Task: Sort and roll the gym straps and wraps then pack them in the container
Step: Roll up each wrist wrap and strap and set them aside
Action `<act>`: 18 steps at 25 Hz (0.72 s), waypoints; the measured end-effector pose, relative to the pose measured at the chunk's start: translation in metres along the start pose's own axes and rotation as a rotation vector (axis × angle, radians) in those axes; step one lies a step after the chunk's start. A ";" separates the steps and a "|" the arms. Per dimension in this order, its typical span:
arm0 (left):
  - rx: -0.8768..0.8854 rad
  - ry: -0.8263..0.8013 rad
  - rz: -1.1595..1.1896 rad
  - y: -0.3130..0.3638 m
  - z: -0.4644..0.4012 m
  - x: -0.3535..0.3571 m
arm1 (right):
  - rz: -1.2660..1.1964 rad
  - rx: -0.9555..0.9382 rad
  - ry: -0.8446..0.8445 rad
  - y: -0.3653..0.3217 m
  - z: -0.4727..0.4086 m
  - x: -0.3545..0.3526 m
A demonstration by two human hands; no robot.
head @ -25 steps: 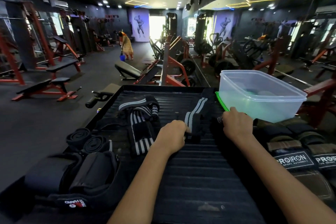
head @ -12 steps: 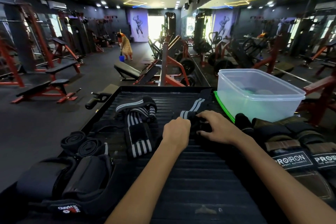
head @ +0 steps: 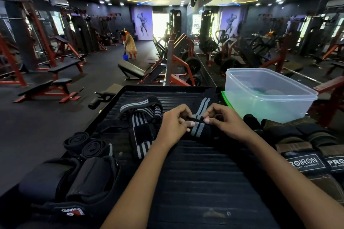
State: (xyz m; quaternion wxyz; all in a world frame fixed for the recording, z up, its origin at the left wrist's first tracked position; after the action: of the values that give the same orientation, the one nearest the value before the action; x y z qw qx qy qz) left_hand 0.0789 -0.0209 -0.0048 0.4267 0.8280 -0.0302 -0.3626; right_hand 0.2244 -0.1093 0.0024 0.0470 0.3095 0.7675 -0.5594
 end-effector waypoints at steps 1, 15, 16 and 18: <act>0.000 -0.006 -0.001 0.000 -0.001 0.000 | -0.044 0.013 0.022 0.001 -0.001 -0.001; -0.074 0.134 0.210 0.000 0.001 -0.007 | -0.056 0.085 0.235 -0.003 0.000 -0.008; -0.070 0.121 0.218 0.001 0.001 -0.006 | -0.129 0.107 0.223 0.001 0.000 -0.008; -0.057 0.100 0.235 0.002 0.001 -0.004 | -0.259 0.149 0.228 0.008 0.000 -0.008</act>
State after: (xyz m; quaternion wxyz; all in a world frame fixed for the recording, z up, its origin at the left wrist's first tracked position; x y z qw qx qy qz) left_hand 0.0758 -0.0216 -0.0013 0.4906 0.8234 -0.0953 -0.2688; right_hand 0.2355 -0.1110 -0.0010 -0.1357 0.2720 0.7578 -0.5774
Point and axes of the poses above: each hand's wrist, its own z-axis away from the middle knuckle, its own x-axis out of the palm, y = z × x, the point moved 6 cm from there along -z, towards the middle knuckle, and after that the axes turned 12 degrees about -z, right-handed, at the moved point
